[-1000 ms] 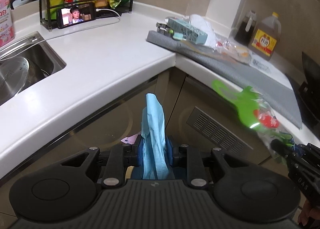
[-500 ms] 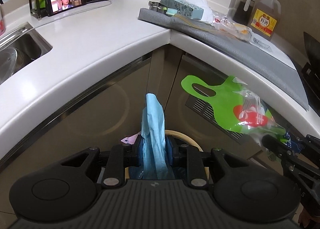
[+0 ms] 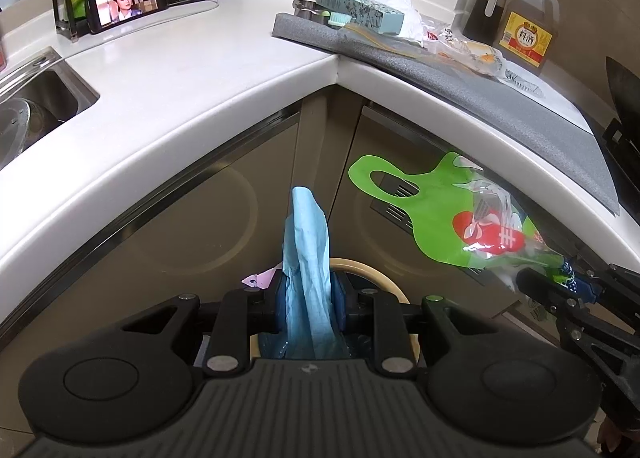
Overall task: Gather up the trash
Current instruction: 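Lower both held items down toward the cream-rimmed trash bin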
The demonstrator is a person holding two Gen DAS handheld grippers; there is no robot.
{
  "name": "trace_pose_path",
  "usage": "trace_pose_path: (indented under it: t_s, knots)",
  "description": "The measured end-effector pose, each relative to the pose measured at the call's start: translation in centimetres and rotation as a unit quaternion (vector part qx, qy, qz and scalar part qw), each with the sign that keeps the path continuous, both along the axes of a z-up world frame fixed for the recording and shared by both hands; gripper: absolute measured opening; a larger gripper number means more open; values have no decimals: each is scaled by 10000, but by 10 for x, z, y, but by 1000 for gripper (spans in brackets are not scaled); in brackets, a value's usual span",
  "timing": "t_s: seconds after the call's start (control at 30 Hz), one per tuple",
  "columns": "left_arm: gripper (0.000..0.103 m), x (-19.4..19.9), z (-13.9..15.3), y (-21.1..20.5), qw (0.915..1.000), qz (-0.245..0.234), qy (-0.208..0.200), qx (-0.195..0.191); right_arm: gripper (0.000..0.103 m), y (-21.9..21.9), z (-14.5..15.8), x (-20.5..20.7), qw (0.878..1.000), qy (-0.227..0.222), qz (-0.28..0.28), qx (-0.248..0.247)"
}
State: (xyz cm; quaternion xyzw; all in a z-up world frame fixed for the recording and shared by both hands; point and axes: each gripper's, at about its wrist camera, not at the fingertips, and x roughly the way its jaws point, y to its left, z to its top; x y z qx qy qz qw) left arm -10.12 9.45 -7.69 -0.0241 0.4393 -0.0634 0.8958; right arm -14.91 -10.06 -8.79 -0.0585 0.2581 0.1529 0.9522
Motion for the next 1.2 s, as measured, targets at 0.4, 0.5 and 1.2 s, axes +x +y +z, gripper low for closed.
trace_pose_path:
  t_s: [0.4,0.5,1.2]
  knots:
    - [26,7,4,-2,9999,-42,-98,45,19,2,-1,3,10000,0,-57,2]
    - [26,8,5,-4,9999,-72,-109,45,19,3,-3,2,10000,16,-66,10]
    - [26,22,-6,-7,9998,-102,129,-66,19,7,-9,16,9997,212,-83,25]
